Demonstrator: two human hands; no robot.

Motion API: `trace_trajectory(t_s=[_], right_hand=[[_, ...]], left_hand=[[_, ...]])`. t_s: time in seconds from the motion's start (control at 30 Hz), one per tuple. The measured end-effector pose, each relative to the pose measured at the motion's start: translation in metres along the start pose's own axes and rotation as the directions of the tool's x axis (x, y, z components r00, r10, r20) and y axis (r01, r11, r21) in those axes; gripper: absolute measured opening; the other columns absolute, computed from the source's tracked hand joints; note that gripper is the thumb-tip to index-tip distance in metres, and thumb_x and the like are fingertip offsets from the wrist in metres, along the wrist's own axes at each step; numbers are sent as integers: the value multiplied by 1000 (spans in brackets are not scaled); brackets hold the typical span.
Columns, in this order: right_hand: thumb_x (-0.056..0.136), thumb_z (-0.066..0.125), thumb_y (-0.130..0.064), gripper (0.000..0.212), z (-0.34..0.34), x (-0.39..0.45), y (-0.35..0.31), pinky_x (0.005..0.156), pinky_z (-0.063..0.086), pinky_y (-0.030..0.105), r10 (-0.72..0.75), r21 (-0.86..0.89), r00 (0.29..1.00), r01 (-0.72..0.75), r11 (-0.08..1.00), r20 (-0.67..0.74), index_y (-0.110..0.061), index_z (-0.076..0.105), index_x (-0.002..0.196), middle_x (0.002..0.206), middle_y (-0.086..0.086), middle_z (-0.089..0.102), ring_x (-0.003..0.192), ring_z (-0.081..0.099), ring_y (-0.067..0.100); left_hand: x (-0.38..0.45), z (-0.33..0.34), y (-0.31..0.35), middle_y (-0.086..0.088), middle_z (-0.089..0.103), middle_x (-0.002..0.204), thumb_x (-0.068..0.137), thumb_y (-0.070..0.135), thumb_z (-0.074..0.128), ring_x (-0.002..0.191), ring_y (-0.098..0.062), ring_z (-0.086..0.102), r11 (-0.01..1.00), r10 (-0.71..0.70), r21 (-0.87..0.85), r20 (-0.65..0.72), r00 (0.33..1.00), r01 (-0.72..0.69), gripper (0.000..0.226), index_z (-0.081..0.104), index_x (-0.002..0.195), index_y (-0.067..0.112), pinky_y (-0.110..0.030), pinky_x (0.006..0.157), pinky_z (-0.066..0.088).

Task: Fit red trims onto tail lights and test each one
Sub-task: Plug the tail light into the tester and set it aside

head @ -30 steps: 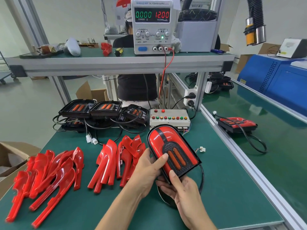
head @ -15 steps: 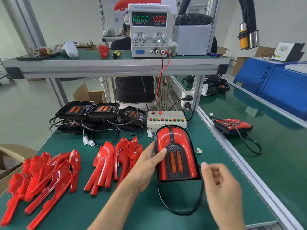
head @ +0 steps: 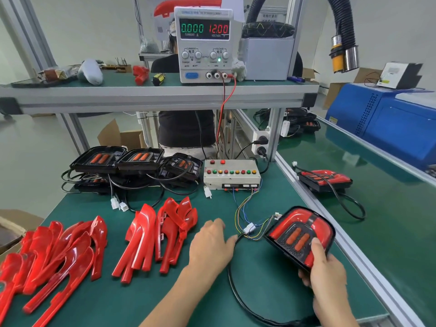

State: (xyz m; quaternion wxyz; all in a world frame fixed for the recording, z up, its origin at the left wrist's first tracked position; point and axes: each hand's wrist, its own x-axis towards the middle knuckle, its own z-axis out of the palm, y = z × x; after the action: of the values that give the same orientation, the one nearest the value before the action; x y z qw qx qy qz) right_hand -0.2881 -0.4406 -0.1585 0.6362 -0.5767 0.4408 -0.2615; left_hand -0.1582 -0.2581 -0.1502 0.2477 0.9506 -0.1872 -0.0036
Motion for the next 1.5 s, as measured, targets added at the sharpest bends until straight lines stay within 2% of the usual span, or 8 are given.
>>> trace_trajectory(t_s=[0.27,0.47,0.57,0.67,0.83,0.97,1.3,1.5], right_hand=[[100,60,-42,40,2,9,0,48,46,31,55,-18,998,-56,998,-23,-5,61,87,71,14,67,45,60,26],[98,55,-55,50,0,6,-10,55,56,37,-2,-248,998,16,969,59,-5,59,93,72,14,72,47,70,28],[92,43,-70,52,-8,-1,-17,75,53,42,-226,-630,971,227,743,84,-20,56,100,88,6,68,70,68,29],[89,41,-74,56,-9,-20,-22,70,41,38,-371,-802,928,244,545,30,-30,51,122,105,0,42,72,54,31],[95,61,-41,16,23,-42,-36,78,49,38,-485,-505,837,541,672,252,-29,71,90,88,-10,67,84,66,24],[98,60,-45,31,59,-39,-50,71,48,35,-469,-427,779,623,656,417,-26,70,75,68,-11,70,69,62,12],[97,65,-8,17,67,-26,-49,49,51,21,-135,-10,898,153,988,418,-1,73,83,64,6,72,53,64,12],[103,56,-9,16,44,-20,-55,53,52,24,-123,96,912,92,991,391,-3,69,96,66,4,66,55,61,13]], left_hand=[[5,15,21,-12,61,119,95,25,53,110,-35,61,990,-2,140,141,990,-18,22,56,111,11,-38,84,47],[8,-5,11,-10,69,97,88,20,56,95,-35,63,984,-133,-125,-76,988,123,14,61,95,9,-37,76,45],[9,-19,8,-2,67,77,84,19,61,79,-27,62,920,-215,-357,-113,970,162,6,60,83,13,-32,67,42],[8,-25,9,3,65,72,83,16,64,71,-18,60,851,-279,-496,-146,949,174,5,59,83,17,-20,59,40],[-7,-19,17,10,54,57,80,10,65,53,-6,45,787,-222,-617,-239,945,29,17,53,75,22,-15,52,38],[-20,-9,30,13,54,59,79,10,63,52,-9,45,791,-31,-591,-296,955,-158,25,46,74,28,-16,50,34],[-16,-11,26,0,57,70,88,32,59,64,-19,52,625,210,-699,-280,937,-349,14,52,80,24,-28,60,44],[55,11,43,6,68,117,97,15,57,114,-13,57,888,243,-403,3,970,-221,24,62,121,17,-22,96,42]])
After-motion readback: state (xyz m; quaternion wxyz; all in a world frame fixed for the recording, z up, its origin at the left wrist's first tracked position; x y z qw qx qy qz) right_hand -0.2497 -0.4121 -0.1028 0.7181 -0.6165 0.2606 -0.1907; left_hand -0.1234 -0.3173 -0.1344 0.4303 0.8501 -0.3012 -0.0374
